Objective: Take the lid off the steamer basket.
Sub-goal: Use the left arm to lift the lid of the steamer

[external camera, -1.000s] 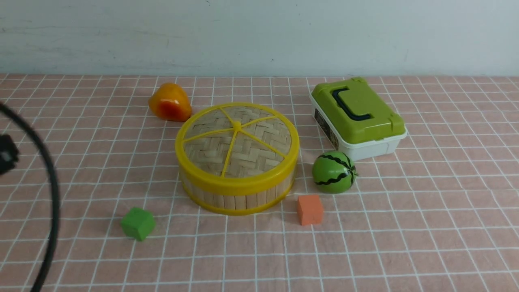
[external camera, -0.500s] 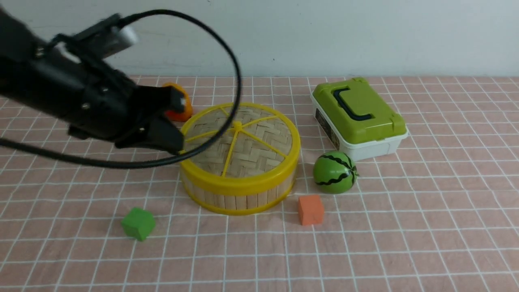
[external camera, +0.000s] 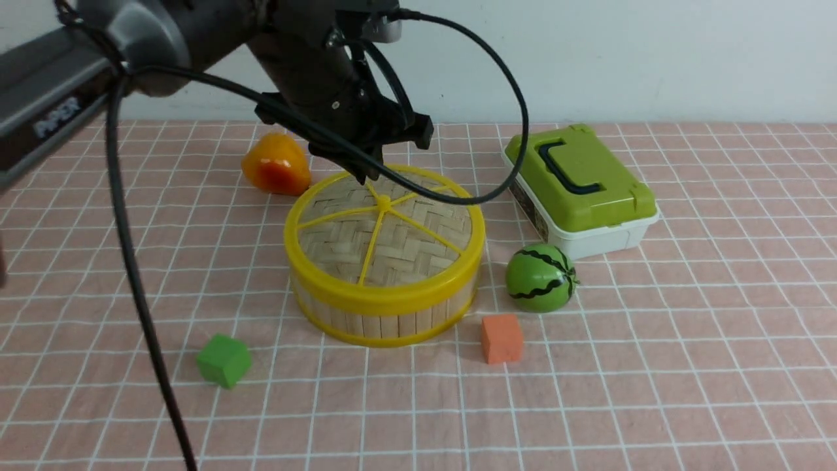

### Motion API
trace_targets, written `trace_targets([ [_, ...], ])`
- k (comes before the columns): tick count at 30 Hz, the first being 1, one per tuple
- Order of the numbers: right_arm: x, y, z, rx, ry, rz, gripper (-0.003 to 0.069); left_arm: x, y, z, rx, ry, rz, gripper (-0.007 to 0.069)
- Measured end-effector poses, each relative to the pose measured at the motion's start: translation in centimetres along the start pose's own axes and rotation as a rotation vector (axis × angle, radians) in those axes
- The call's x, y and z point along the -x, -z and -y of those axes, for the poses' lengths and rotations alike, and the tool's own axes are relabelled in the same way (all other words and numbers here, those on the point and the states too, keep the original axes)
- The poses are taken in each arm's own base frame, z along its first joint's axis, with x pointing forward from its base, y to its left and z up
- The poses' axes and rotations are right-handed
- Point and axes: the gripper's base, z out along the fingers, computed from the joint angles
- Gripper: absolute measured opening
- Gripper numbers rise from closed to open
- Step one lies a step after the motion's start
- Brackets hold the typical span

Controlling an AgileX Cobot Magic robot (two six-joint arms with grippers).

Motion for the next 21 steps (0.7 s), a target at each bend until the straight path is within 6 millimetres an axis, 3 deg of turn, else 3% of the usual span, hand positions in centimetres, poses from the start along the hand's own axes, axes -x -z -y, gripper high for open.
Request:
trace_targets([
  [4,0.0,0.0,0.0,0.0,0.0,0.0,0.0241,0.8,-3.5,0.0,0.025,-0.011,-0.006,0.0284],
  [8,0.0,0.0,0.0,0.0,0.0,0.0,0.0241,0.6,-6.1,-0.1,0.039,-0.019,-0.026,0.037],
  [13,0.0,0.0,0.0,0.0,0.0,0.0,0.0241,0.3,-7.6,-0.2,0.052,-0.023,-0.037,0.0384],
  [21,0.0,0.0,0.0,0.0,0.0,0.0,0.0241,0.4,-7.8,-0.2,0.05,-0.022,-0.026,0.037],
])
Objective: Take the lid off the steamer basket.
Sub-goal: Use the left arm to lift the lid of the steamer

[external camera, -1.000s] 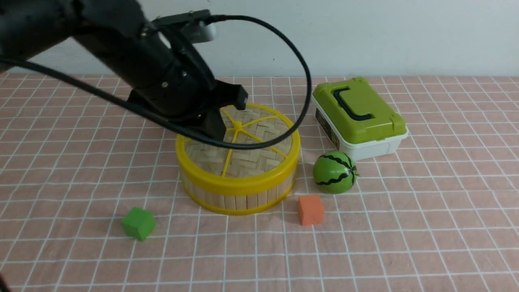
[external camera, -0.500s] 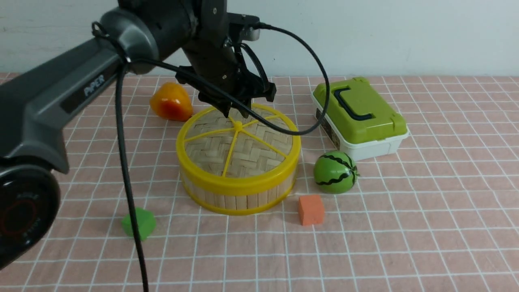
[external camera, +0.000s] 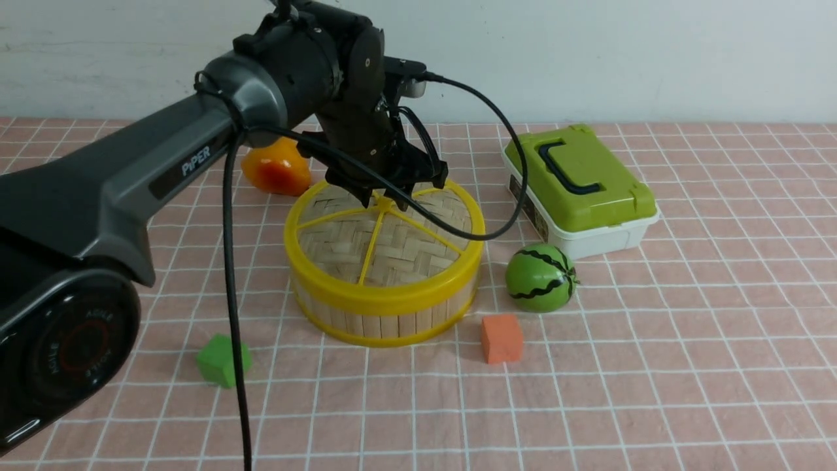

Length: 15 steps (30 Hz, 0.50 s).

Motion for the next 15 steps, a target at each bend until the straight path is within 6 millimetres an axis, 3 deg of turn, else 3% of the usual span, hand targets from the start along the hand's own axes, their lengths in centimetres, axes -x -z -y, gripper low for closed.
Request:
trace_targets([
  [8,0.0,0.0,0.0,0.0,0.0,0.0,0.0241,-0.1,-0.5,0.0,0.001,0.0,-0.007,0.033],
  [13,0.0,0.0,0.0,0.0,0.0,0.0,0.0241,-0.2,-1.1,0.0,0.007,0.013,-0.011,0.0274],
  [15,0.0,0.0,0.0,0.0,0.0,0.0,0.0241,-0.1,-1.0,0.0,0.012,0.014,-0.004,0.0209],
])
